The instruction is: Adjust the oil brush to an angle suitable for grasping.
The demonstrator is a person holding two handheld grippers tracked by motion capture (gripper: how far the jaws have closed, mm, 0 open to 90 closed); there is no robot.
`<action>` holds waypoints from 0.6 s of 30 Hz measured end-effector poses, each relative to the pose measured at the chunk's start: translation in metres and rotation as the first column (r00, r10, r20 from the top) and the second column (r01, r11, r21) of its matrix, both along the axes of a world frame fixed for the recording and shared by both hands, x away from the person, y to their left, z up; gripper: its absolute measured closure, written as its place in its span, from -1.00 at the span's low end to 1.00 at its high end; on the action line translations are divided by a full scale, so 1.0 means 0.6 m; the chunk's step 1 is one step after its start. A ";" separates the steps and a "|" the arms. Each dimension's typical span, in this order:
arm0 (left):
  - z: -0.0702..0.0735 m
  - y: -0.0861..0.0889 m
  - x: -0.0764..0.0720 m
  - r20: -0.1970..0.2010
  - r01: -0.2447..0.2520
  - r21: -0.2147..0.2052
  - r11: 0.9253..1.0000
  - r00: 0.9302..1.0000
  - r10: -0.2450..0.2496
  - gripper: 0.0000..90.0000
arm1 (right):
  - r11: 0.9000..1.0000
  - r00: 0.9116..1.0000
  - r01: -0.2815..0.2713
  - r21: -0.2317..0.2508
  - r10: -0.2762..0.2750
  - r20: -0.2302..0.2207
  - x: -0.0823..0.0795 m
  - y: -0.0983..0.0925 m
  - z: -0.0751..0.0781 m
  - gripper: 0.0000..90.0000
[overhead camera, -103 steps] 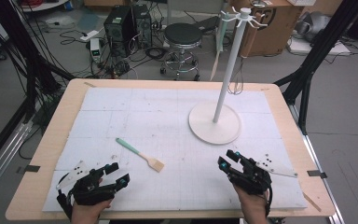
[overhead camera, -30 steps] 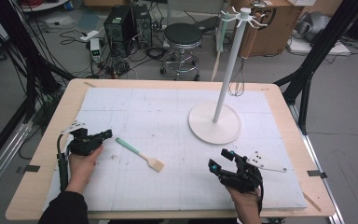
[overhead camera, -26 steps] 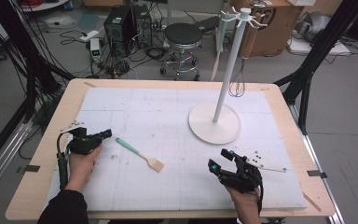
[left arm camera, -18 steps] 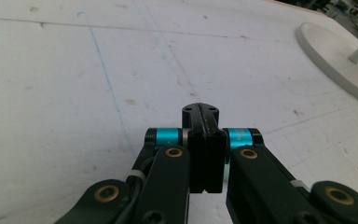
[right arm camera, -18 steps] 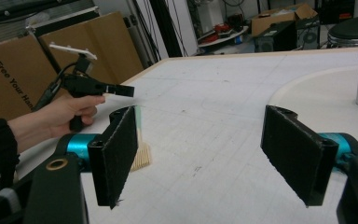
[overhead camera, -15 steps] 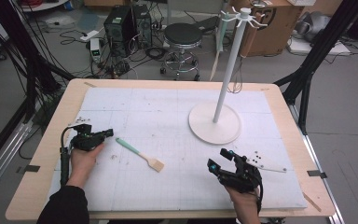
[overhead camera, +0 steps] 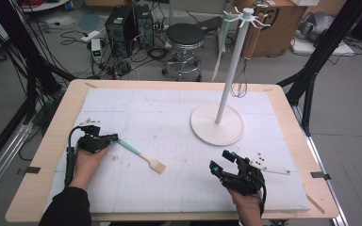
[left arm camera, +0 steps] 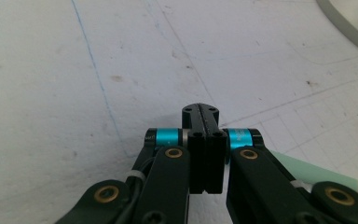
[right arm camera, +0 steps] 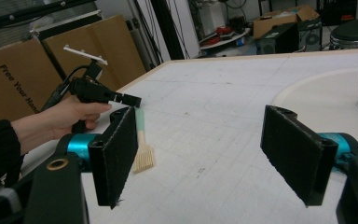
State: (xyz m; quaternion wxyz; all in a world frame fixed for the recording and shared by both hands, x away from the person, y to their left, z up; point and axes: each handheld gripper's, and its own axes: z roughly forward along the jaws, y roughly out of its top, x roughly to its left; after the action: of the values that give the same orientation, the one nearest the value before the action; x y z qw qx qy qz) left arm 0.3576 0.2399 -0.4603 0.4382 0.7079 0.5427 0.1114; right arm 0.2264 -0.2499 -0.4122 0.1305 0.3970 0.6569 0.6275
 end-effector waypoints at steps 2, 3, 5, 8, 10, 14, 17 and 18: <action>0.000 0.001 0.001 -0.010 0.006 -0.012 1.000 1.000 -0.006 1.00 | 1.000 1.000 -0.001 0.001 0.001 -0.001 0.000 0.000 0.000 -0.41; -0.001 0.001 0.001 -0.014 0.014 -0.019 1.000 1.000 -0.014 1.00 | 1.000 1.000 -0.001 0.002 0.001 0.000 0.000 0.000 0.000 -0.41; 0.000 -0.003 0.000 -0.008 0.031 -0.008 0.999 0.999 -0.031 1.00 | 1.000 1.000 0.002 0.003 -0.002 0.003 0.000 0.000 0.000 -0.41; 0.000 -0.008 -0.001 -0.006 0.048 -0.005 0.999 0.999 -0.048 1.00 | 1.000 1.000 0.002 0.005 -0.002 -0.001 0.000 -0.001 0.000 -0.41; 0.000 -0.011 -0.002 -0.013 0.053 -0.006 0.999 0.999 -0.053 1.00 | 1.000 1.000 0.001 0.008 -0.001 -0.003 0.000 0.000 0.001 -0.41; 0.001 -0.018 -0.007 -0.025 0.064 -0.007 0.998 0.998 -0.064 1.00 | 1.000 1.000 0.003 0.005 -0.003 -0.001 0.001 -0.001 0.000 -0.41; 0.001 -0.024 -0.010 -0.038 0.081 -0.022 0.996 0.996 -0.082 1.00 | 1.000 1.000 0.003 0.005 -0.003 -0.005 0.001 0.000 0.000 -0.41; 0.001 -0.027 -0.011 -0.039 0.085 -0.025 0.996 0.995 -0.086 1.00 | 1.000 1.000 0.003 0.003 -0.003 -0.005 0.001 0.000 0.000 -0.41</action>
State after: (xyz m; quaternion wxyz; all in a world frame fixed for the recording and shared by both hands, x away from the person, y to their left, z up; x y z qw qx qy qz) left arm 0.3510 0.2237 -0.4596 0.4398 0.7276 0.5216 0.0720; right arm 0.2269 -0.2500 -0.4124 0.1291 0.3997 0.6556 0.6274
